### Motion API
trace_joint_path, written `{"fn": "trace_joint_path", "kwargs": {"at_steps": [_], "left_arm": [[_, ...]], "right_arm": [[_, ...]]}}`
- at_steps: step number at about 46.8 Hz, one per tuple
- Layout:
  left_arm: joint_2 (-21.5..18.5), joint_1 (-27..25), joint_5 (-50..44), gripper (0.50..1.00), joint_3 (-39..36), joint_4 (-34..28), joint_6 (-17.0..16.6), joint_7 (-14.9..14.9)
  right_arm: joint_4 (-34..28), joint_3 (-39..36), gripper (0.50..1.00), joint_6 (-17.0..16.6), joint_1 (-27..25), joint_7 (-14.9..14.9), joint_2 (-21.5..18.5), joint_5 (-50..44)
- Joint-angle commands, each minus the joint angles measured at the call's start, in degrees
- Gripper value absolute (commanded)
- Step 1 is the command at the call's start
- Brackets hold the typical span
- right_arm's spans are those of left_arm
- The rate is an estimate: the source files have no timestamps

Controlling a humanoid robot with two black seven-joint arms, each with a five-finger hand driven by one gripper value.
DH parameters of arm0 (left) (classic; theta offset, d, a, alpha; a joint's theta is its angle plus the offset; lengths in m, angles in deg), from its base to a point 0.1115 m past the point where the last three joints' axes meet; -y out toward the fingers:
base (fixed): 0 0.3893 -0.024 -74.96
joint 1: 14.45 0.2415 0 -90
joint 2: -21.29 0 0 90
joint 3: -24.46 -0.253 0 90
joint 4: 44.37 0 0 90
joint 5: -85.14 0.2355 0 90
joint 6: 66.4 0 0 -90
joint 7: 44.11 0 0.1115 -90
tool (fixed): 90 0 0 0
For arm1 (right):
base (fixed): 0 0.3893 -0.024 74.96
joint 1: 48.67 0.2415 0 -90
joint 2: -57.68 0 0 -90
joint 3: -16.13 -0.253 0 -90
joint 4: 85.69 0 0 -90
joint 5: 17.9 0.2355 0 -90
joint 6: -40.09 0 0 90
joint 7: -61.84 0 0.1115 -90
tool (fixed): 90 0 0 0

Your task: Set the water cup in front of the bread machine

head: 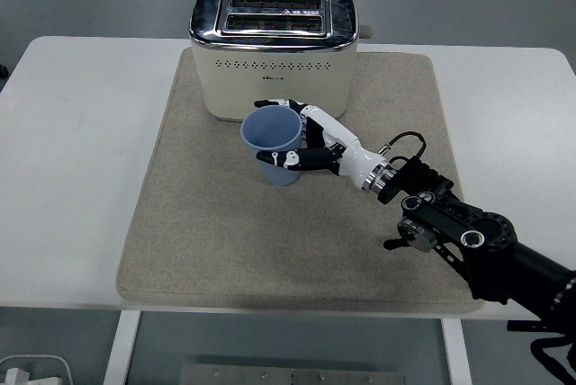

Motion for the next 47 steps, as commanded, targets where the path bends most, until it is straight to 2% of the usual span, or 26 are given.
{"fn": "trace_joint_path", "kwargs": {"at_steps": [1,6,22,39,42,47], "left_arm": [[0.0,0.0,-0.1,1.0,0.0,0.0,0.0,0.0],[0.0,0.0,0.0,1.0,0.0,0.0,0.0,0.0],[0.0,0.0,0.0,1.0,0.0,0.0,0.0,0.0],[0.0,0.0,0.0,1.0,0.0,0.0,0.0,0.0],[0.0,0.0,0.0,1.0,0.0,0.0,0.0,0.0],[0.0,0.0,0.0,1.0,0.0,0.0,0.0,0.0]], "right_arm": [[0.0,0.0,0.815,0.0,0.1,0.0,0.0,0.0],[-0.1,0.0,0.854,-0.1,0.0,0.0,0.0,0.0],[-0.1,0.2,0.862,-0.1,0.0,0.0,0.0,0.0],[-0.1,0.5,0.891,-0.1,0.0,0.0,0.0,0.0],[-0.1,0.7,0.913,-0.1,0.0,0.0,0.0,0.0],[-0.1,0.9,0.921,-0.3,0.0,0.0,0.0,0.0]]}}
